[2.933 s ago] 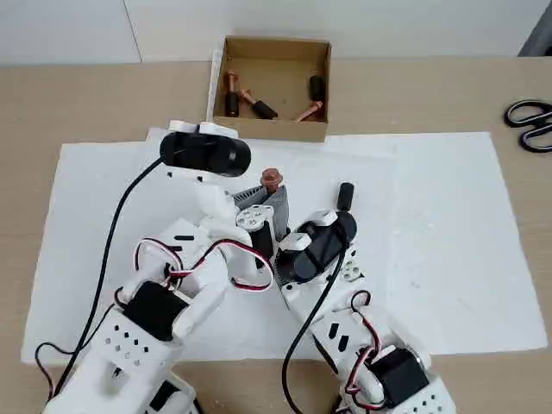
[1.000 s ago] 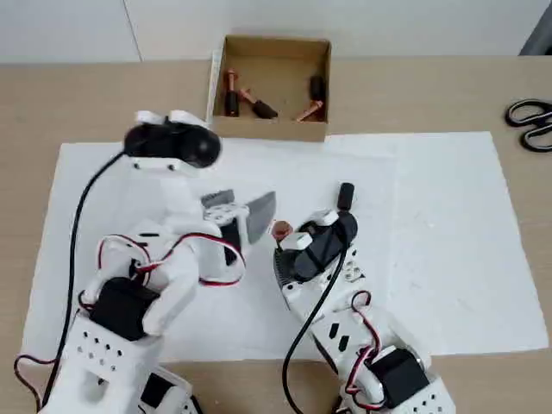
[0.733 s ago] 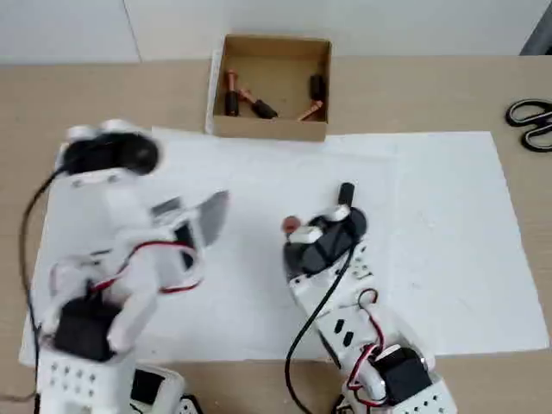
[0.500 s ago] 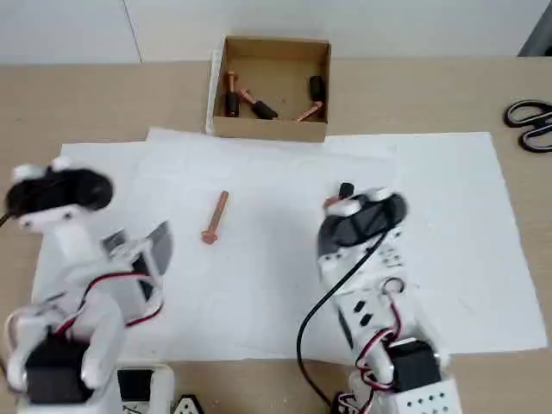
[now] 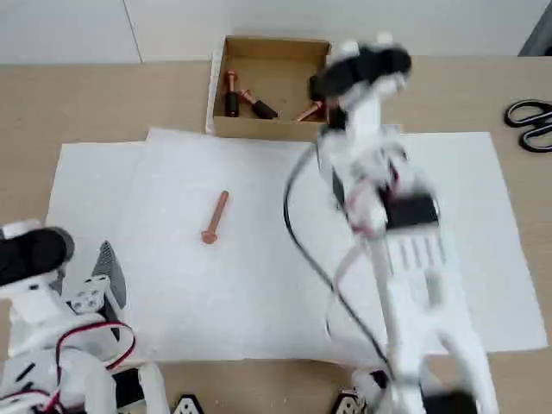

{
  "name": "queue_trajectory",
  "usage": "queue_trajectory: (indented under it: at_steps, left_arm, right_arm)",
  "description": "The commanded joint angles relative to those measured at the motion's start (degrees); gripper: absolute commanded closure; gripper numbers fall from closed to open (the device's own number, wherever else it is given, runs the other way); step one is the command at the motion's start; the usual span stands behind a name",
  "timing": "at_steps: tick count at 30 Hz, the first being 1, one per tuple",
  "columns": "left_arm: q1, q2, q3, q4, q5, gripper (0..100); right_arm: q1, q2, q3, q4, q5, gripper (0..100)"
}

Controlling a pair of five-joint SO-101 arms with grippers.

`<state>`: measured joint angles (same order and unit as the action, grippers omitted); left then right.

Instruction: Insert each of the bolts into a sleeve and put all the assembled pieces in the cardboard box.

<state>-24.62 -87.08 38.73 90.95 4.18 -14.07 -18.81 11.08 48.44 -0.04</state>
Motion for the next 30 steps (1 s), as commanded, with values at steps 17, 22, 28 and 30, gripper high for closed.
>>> queue_trajectory:
  at_steps: [17, 22, 28, 30]
  left_arm:
    - [-0.44, -4.04, 2.59, -2.29, -0.09, 80]
    - [-0.44, -4.04, 2.51, -2.29, 0.00, 80]
    - [-0.44, -4.04, 2.51, -2.29, -0.18, 80]
    - [-0.44, -4.04, 2.51, -2.29, -0.18, 80]
  right_arm:
    - [-0.75, 68.26, -66.29, -1.71, -0.62, 99.1]
    - [-0.66, 74.33, -72.09, -1.45, -0.53, 99.1]
    - [-0.75, 76.53, -75.69, -1.10, -0.44, 99.1]
    - [-0.75, 76.53, -77.71, -1.10, -0.44, 99.1]
